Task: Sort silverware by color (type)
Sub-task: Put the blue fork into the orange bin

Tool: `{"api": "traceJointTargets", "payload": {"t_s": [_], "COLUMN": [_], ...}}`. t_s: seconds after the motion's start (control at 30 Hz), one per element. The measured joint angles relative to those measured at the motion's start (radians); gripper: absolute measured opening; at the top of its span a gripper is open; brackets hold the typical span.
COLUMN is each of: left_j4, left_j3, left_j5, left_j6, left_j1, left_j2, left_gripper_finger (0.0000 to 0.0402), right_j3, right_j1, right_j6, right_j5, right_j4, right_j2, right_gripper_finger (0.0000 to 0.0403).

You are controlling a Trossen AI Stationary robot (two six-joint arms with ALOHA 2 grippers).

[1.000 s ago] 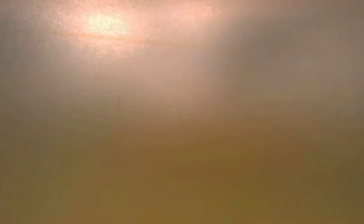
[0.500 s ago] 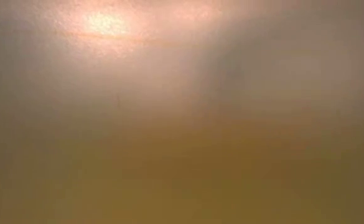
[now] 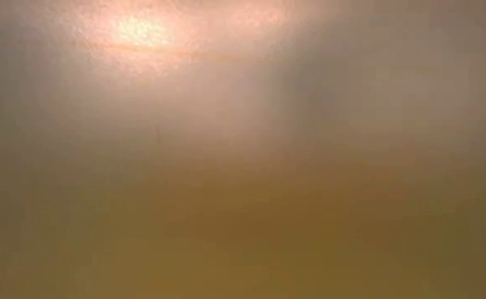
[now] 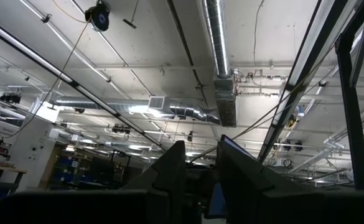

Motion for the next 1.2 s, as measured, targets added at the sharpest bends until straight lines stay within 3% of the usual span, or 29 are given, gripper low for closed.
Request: {"api": "traceJointTargets", "payload": {"t_s": [0.23,0.37,0.53,0.9,1.2], "left_j4": [0.000,-0.001,0.000,0.000,-0.001], "left_j3": [0.000,0.000,0.000,0.000,0.000], "left_j5": [0.000,0.000,0.000,0.000,0.000], "left_j6": [0.000,0.000,0.000,0.000,0.000], "left_j1": [0.000,0.000,0.000,0.000,0.000], "left_j2": [0.000,0.000,0.000,0.000,0.000], "left_gripper_finger": [0.0075,0.0075,0.0075,0.0075,0.0075], "right_j3": [-0.125,-0.215,-0.322,-0.644,-0.736], "right_j1": [0.221,0.357,0.475,0.667,0.699], "right_j6": [0.156,0.299,0.520,0.939,0.993], "right_j5": [0.014,0.155,0.189,0.210,0.224], "right_j4": [-0.010,-0.012,0.007,0.218,0.250], "right_j2": [-0.081,-0.127,-0.221,-0.376,-0.375], "right_gripper_finger": [0.0117,0.0112,0.0111,0.0110,0.0109]}}
